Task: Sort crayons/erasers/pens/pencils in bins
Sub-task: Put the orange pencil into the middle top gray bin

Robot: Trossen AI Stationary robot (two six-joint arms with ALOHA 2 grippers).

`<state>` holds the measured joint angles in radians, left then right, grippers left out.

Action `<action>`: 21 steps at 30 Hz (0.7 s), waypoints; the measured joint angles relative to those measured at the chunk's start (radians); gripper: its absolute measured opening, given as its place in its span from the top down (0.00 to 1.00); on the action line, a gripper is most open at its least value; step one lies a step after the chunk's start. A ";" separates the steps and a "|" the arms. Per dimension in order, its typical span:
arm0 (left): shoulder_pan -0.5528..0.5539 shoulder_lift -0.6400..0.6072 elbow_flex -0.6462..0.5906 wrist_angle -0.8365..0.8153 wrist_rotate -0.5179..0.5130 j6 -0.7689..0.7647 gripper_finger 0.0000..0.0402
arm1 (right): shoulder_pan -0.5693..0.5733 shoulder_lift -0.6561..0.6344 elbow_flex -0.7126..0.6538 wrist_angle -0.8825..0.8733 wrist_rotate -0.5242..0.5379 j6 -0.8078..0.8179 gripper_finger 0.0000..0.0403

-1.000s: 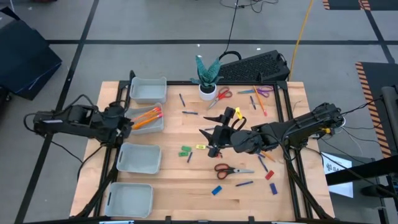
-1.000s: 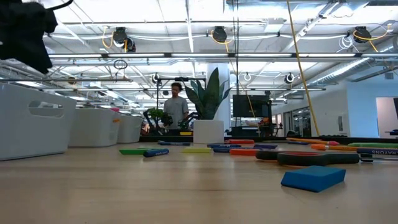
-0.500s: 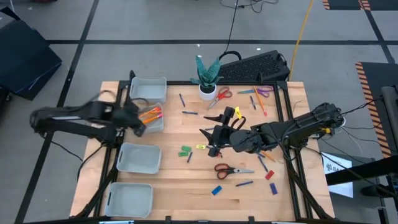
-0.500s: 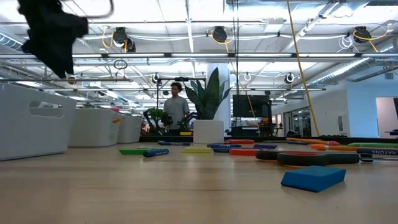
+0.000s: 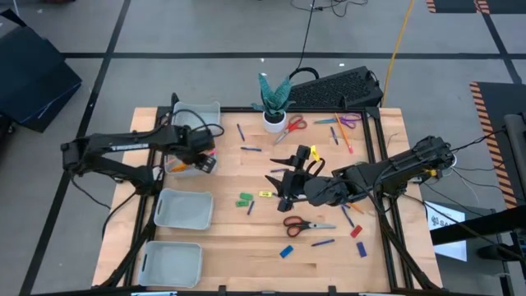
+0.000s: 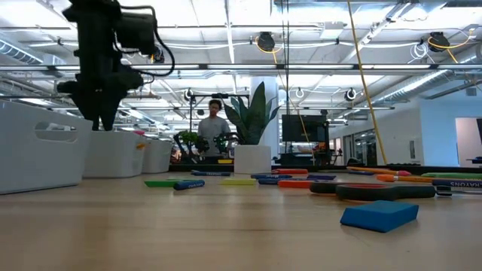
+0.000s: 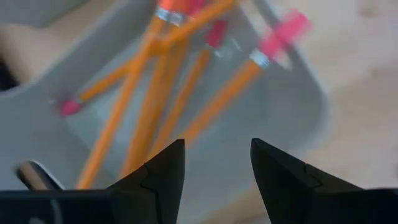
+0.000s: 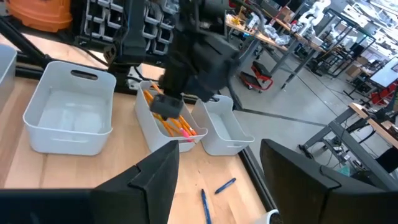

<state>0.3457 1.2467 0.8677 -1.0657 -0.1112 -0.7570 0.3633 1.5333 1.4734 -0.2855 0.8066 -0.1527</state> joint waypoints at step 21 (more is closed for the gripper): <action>0.089 0.069 0.000 0.054 0.007 0.169 0.96 | 0.005 0.000 0.000 -0.036 0.001 -0.023 0.46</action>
<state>0.4343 1.3162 0.8677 -1.0116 -0.1044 -0.5876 0.3687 1.5334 1.4734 -0.3218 0.8072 -0.1752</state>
